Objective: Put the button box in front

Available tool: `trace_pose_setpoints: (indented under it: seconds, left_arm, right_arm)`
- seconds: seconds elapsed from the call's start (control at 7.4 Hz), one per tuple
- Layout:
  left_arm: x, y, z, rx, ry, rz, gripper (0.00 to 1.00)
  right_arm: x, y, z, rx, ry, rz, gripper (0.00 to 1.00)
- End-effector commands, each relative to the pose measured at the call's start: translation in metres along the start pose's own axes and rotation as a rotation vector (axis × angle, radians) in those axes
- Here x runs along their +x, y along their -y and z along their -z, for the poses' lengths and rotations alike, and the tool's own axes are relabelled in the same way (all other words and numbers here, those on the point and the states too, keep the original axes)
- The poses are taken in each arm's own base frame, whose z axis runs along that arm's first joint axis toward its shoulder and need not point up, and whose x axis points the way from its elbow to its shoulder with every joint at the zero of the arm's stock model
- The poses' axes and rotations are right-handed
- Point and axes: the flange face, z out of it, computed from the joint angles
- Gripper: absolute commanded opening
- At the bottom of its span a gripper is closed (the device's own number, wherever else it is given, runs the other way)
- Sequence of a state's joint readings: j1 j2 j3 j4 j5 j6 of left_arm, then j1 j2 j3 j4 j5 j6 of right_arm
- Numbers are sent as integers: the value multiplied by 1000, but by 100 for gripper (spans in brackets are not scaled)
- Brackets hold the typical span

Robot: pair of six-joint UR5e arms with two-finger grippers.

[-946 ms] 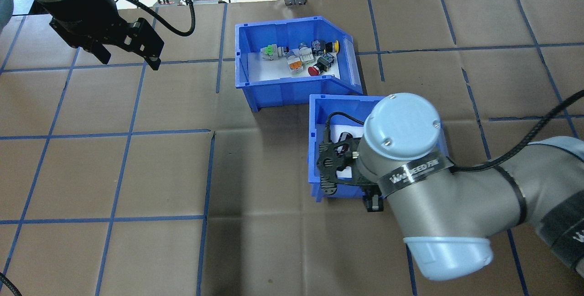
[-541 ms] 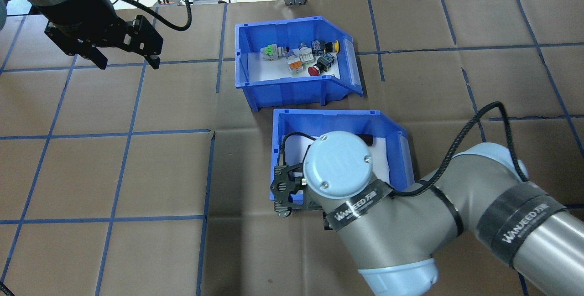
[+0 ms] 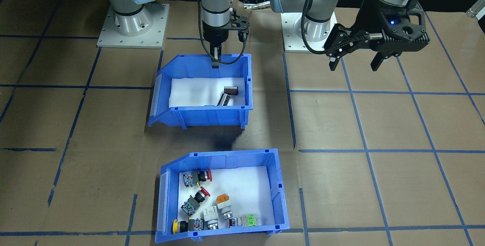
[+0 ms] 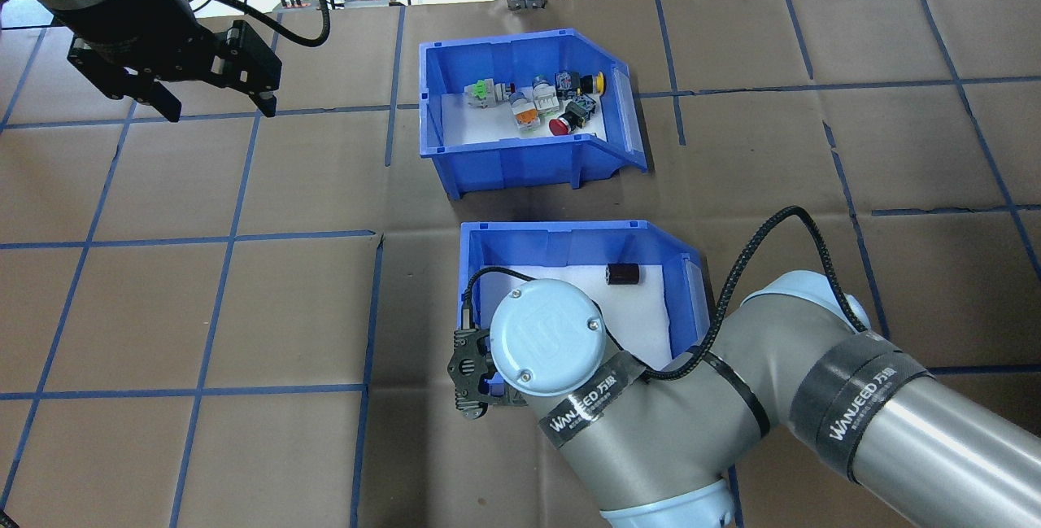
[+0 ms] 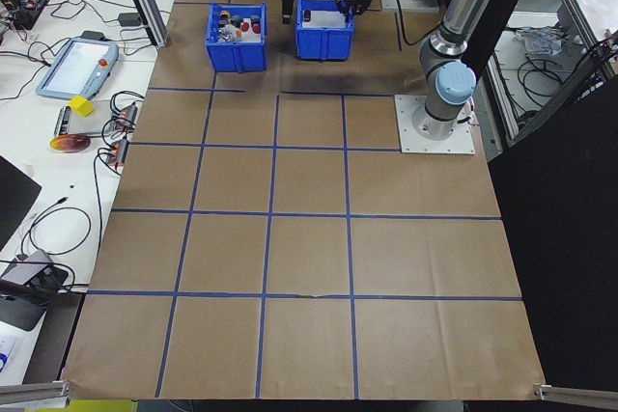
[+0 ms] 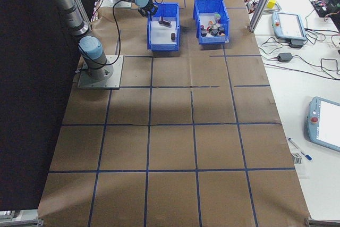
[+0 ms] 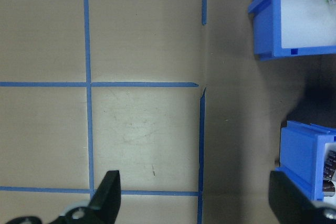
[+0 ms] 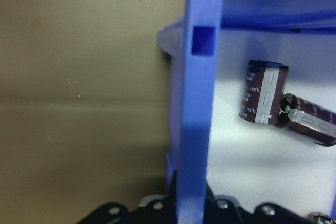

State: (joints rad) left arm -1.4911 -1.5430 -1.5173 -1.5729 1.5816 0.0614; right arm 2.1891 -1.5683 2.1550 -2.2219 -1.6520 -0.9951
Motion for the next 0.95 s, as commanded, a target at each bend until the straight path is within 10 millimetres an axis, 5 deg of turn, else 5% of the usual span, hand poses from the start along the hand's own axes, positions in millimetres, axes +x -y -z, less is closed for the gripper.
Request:
trace_pose_setpoints:
  seconds: [0.0, 0.27, 0.54, 0.81]
  left_arm:
    - [-2, 0, 0, -1, 5, 3, 99]
    - [-2, 0, 0, 0, 5, 2, 99]
    - [-2, 0, 0, 0, 3, 2, 99]
    - [-2, 0, -1, -1, 3, 3, 99]
  right_arm:
    - [1, -4, 1, -16, 18, -10, 100]
    - [5, -17, 32, 9, -44, -38, 100]
    - [16, -44, 87, 6, -46, -98, 100]
    - [61, -103, 127, -9, -50, -292, 100]
